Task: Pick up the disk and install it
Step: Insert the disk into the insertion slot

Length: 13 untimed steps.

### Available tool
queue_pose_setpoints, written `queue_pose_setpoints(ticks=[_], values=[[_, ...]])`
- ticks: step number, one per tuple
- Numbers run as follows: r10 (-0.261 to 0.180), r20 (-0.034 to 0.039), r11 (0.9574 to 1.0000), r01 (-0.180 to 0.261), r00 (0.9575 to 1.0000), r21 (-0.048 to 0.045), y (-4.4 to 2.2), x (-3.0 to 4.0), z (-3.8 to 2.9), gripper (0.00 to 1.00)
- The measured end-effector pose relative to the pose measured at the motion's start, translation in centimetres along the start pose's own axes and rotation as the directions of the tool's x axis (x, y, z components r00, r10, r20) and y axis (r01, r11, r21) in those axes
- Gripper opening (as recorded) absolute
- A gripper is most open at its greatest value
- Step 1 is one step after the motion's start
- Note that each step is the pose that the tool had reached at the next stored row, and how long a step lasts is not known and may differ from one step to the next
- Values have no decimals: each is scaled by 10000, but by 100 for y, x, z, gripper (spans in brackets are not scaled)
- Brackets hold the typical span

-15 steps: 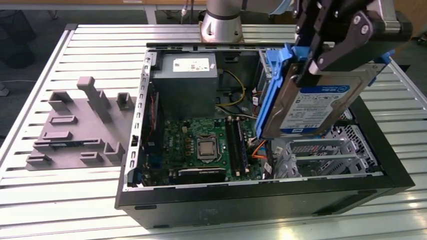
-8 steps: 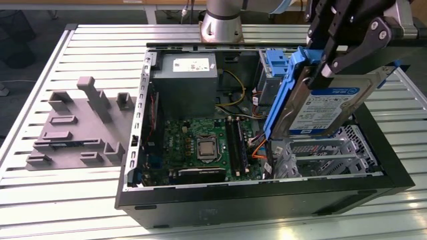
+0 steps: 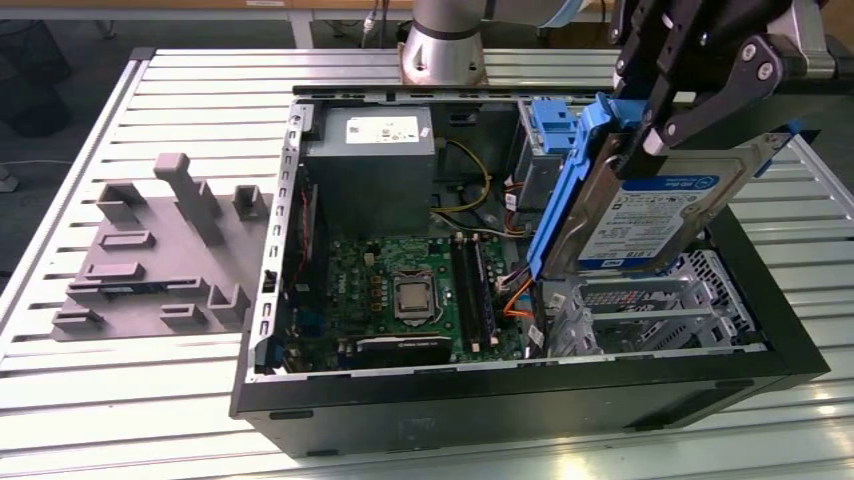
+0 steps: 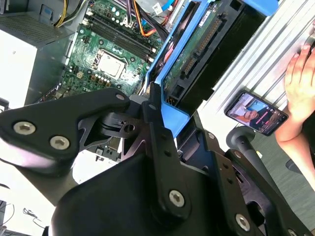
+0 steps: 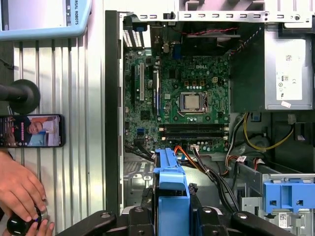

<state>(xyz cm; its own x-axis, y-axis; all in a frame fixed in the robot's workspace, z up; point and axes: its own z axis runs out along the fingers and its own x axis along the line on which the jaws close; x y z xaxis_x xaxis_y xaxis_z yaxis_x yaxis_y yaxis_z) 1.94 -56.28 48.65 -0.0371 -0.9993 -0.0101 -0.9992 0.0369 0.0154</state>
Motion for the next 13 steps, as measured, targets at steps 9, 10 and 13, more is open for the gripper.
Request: queue_pose_setpoints(ticks=[9,10,13], values=[[0,2,10000,0,10000,0,-108,-4,35,36],[0,0,10000,0,10000,0,-142,-5,42,36],[-29,0,10000,29,10000,0,-228,-8,69,36]])
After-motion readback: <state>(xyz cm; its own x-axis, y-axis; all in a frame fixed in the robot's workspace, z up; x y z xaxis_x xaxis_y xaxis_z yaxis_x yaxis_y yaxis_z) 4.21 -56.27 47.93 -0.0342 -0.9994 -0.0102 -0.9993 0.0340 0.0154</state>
